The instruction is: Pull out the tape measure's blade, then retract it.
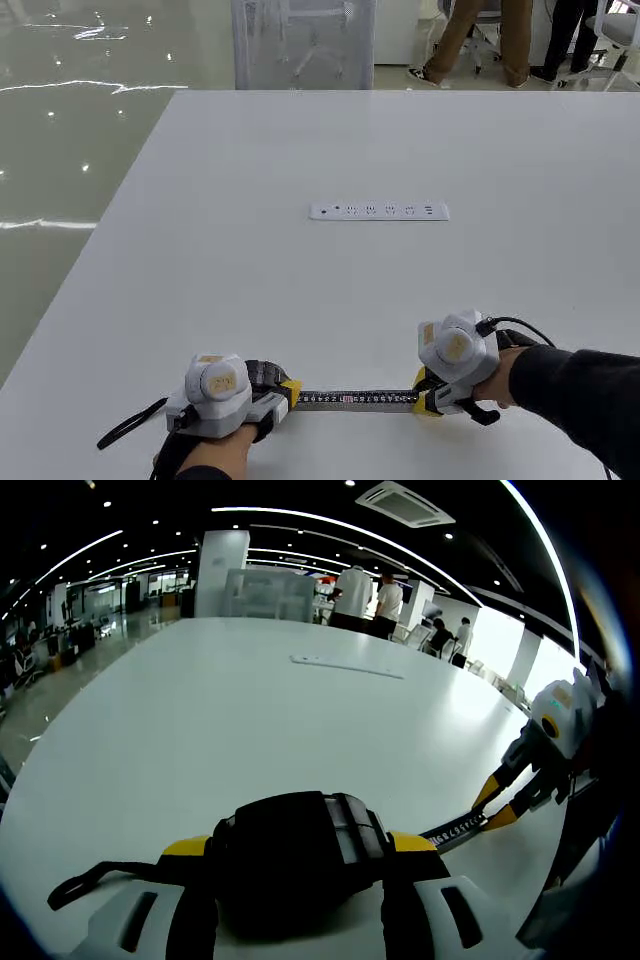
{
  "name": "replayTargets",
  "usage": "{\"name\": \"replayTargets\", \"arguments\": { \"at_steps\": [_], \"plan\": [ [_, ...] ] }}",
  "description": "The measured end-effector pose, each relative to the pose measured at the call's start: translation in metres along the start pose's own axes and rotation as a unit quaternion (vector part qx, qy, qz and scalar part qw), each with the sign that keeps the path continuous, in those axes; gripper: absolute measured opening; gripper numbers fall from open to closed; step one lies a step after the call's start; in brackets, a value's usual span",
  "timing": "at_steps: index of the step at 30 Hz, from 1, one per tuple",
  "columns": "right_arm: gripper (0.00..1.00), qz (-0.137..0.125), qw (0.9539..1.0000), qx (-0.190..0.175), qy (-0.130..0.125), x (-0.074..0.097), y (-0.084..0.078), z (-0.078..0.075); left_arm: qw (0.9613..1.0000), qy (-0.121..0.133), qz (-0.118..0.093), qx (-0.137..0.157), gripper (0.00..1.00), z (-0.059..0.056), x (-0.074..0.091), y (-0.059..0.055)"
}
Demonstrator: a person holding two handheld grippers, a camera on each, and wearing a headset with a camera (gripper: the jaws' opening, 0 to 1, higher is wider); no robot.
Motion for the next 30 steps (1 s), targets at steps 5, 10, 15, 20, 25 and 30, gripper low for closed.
{"name": "replayTargets", "arguments": {
  "at_steps": [5,10,15,20,25,30],
  "plan": [
    [0.13,-0.001,1.0,-0.001,-0.001,-0.001,0.003,0.0,1.0,0.0,0.0,0.001,0.63,0.0,0.0,0.0],
    [0.13,-0.006,0.9999,-0.014,-0.002,-0.004,0.006,0.0,1.0,-0.003,0.002,0.003,0.62,0.001,0.0,0.0],
    [0.13,-0.013,0.9998,-0.015,-0.002,-0.007,0.01,0.001,1.0,-0.004,0.003,0.006,0.62,0.001,0.0,0.0],
    [0.13,-0.018,0.9998,-0.01,-0.004,-0.009,0.014,0.002,0.9999,-0.008,0.003,0.01,0.62,0.002,0.001,0.0],
    [0.13,-0.02,0.9998,-0.005,-0.005,-0.011,0.018,0.002,0.9999,-0.009,0.003,0.012,0.62,0.002,0.001,0.0],
    [0.13,-0.025,0.9997,-0.003,-0.004,-0.014,0.022,0.004,0.9998,-0.015,0.005,0.014,0.62,0.003,0.002,0.0]
  ]
}}
Point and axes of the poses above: the centre of the closed fingertips' face, and the gripper's own axes: x roughly backward along the fingers, z roughly to its left, y roughly out of its top, the point moved 7 cm from there along x, roughly backward along the fingers, and after that the axes turned 6 degrees about -z, right-handed, at the moved point
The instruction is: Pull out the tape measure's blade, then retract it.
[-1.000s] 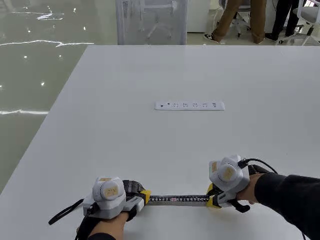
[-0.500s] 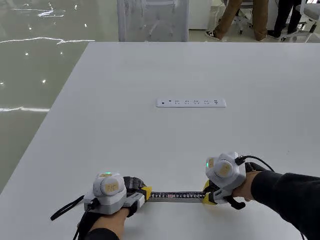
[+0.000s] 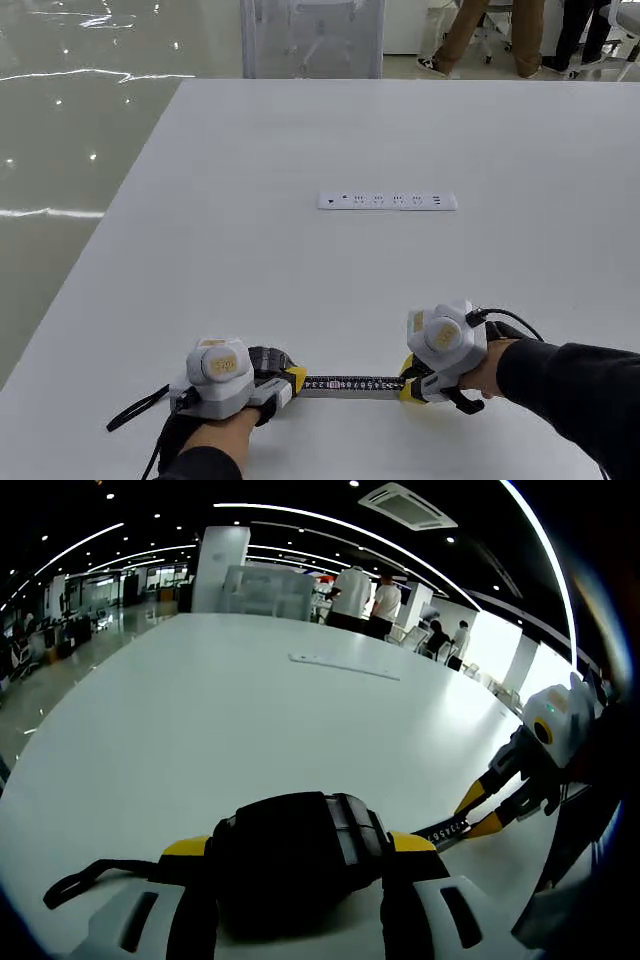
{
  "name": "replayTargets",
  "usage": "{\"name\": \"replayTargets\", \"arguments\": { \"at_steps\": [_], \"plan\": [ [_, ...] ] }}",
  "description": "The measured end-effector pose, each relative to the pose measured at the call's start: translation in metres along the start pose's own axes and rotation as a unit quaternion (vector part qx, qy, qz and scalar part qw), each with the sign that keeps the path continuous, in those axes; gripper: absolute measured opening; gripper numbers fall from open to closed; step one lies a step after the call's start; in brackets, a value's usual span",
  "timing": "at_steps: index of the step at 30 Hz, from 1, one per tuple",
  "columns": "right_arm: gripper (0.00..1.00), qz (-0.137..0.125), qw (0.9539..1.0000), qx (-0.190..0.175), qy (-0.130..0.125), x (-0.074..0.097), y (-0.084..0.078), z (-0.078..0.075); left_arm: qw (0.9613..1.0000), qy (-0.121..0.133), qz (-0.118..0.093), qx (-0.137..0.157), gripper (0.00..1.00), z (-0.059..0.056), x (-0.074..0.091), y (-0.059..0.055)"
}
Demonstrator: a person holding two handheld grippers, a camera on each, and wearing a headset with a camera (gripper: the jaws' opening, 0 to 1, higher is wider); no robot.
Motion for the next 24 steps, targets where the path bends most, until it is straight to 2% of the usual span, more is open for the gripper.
{"name": "replayTargets", "arguments": {
  "at_steps": [15,18,21,24],
  "plan": [
    [0.13,-0.007,1.0,0.002,0.001,-0.008,0.009,0.0,1.0,-0.003,0.002,-0.001,0.62,0.0,0.0,0.0],
    [0.13,-0.009,0.9999,0.008,0.002,-0.009,0.012,0.0,1.0,-0.004,0.003,0.0,0.62,0.0,0.0,0.0],
    [0.13,-0.011,0.9994,0.033,0.01,-0.011,0.015,0.001,1.0,-0.005,0.003,0.0,0.62,0.0,0.0,0.0],
    [0.13,-0.014,0.9992,0.035,0.011,-0.012,0.016,0.001,1.0,-0.005,0.004,-0.001,0.62,0.0,0.0,0.0]
  ]
}}
Point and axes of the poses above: the centre of the closed fingertips' face, and the gripper's own axes: x roughly backward along the fingers, z roughly to its left, y roughly out of its top, the point moved 7 cm from there along x, roughly backward along the fingers, and after that the axes turned 6 degrees about -z, right-handed, at the moved point
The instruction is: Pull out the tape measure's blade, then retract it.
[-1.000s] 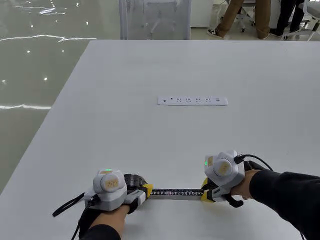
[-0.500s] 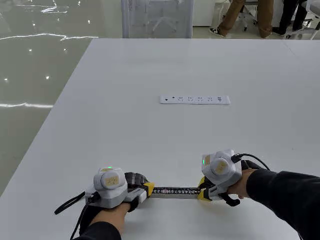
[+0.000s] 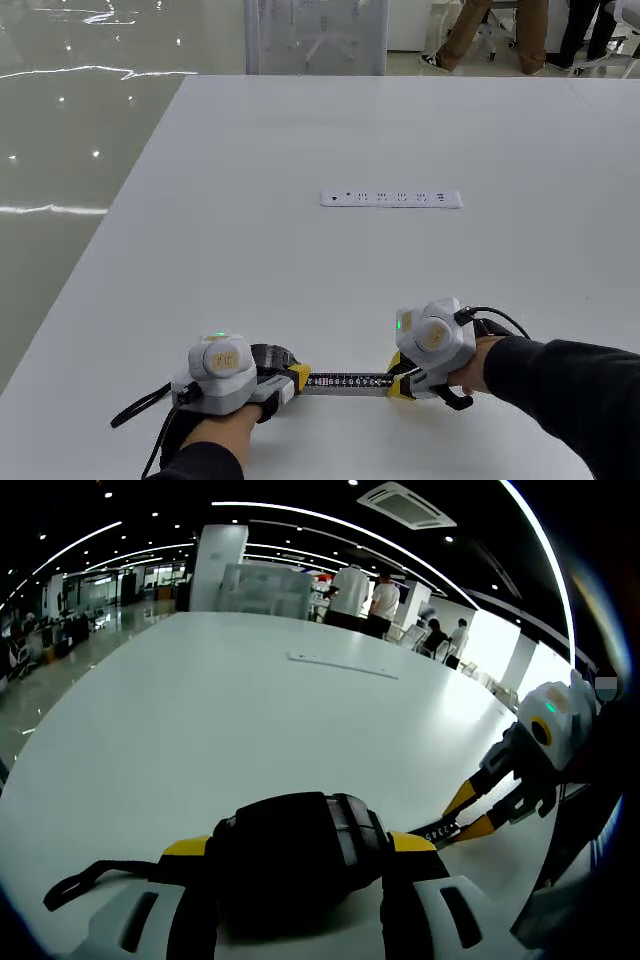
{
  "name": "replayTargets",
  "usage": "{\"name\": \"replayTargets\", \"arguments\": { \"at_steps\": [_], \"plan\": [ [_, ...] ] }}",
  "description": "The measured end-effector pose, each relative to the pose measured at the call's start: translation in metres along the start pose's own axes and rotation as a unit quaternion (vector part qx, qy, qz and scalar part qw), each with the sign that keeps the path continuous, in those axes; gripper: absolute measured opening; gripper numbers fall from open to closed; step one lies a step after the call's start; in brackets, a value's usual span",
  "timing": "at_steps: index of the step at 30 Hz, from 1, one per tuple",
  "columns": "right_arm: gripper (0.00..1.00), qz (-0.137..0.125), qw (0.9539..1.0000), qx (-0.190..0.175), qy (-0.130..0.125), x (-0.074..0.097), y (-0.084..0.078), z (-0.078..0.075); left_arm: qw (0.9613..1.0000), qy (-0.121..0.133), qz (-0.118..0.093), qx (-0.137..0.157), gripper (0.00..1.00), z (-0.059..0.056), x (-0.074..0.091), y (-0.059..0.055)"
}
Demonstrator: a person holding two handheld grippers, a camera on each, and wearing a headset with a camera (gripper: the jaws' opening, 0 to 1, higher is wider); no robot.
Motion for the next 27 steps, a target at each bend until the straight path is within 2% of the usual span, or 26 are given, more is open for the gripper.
{"name": "replayTargets", "arguments": {
  "at_steps": [27],
  "plan": [
    [0.13,-0.038,0.9991,-0.019,0.001,-0.018,0.018,0.003,1.0,-0.002,0.004,0.002,0.62,0.0,0.0,0.001]
  ]
}}
Point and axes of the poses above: the centre of the closed fingertips' face, and the gripper's own axes: x roughly backward along the fingers, z roughly to its left, y roughly out of its top, the point moved 7 cm from there along x, roughly backward along the fingers, and after that the axes turned 6 degrees about -z, right-handed, at the moved point
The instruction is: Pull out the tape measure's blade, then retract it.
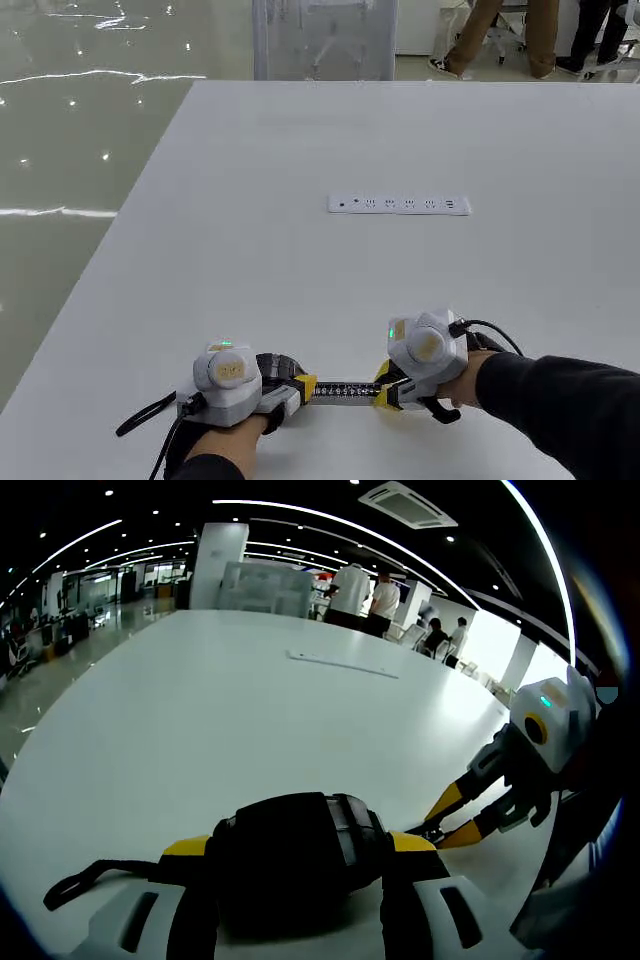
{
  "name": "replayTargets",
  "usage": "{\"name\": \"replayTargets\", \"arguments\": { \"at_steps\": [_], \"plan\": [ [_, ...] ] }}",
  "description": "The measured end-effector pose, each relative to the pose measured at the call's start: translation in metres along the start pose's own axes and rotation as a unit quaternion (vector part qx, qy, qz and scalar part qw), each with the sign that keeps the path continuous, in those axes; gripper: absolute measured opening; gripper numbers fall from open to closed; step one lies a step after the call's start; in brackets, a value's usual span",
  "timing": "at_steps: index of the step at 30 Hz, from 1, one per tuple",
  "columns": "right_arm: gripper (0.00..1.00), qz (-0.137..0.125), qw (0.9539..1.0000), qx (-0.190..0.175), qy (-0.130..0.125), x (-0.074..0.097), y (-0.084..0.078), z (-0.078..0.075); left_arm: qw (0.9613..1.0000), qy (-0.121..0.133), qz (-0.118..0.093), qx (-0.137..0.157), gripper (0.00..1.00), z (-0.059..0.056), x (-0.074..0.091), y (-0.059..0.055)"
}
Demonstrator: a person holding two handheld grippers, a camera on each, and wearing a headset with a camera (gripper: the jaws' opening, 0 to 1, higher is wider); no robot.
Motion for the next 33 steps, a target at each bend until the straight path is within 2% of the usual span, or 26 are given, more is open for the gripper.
{"name": "replayTargets", "arguments": {
  "at_steps": [11,21,24,33],
  "plan": [
    [0.13,-0.009,0.9999,-0.001,0.01,-0.011,0.014,0.002,1.0,-0.003,0.002,0.001,0.62,0.0,0.0,0.0],
    [0.12,-0.021,0.9997,0.003,0.01,-0.021,0.025,0.0,1.0,-0.003,0.001,0.003,0.62,0.0,0.0,0.0],
    [0.12,-0.028,0.9995,-0.007,0.01,-0.023,0.028,-0.002,1.0,-0.003,0.001,0.004,0.62,0.0,0.0,0.0],
    [0.12,-0.041,0.9991,-0.006,0.01,-0.033,0.039,0.002,1.0,-0.004,0.001,0.006,0.62,0.0,0.0,0.001]
  ]
}}
Point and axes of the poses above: the centre of the closed fingertips' face, and the gripper's own axes: x roughly backward along the fingers, z roughly to its left, y roughly out of its top, the point moved 7 cm from there along x, roughly backward along the fingers, and after that the axes turned 6 degrees about -z, right-handed, at the moved point
